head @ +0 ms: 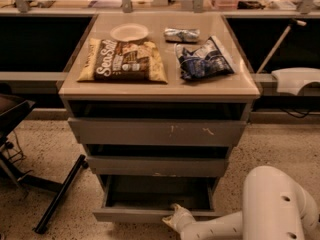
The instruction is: Open bottom drawer
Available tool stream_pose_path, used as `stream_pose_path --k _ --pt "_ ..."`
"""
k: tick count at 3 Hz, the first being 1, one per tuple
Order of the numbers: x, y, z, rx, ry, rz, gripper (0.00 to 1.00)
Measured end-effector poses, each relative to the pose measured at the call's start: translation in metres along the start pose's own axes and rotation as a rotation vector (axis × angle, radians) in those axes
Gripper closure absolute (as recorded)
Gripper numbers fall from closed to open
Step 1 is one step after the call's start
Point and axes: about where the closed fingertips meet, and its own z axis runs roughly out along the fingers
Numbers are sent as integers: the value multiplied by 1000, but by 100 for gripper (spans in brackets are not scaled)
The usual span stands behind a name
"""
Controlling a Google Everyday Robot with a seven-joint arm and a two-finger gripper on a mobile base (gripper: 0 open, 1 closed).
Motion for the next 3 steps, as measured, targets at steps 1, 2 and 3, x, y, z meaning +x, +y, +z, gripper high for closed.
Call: stream_pose_path --k 1,2,3 --pt "-2 0 -5 0 0 0 100" --pt "8 10 -13 6 -5 8 100" --pt "6 10 -17 6 -5 8 100"
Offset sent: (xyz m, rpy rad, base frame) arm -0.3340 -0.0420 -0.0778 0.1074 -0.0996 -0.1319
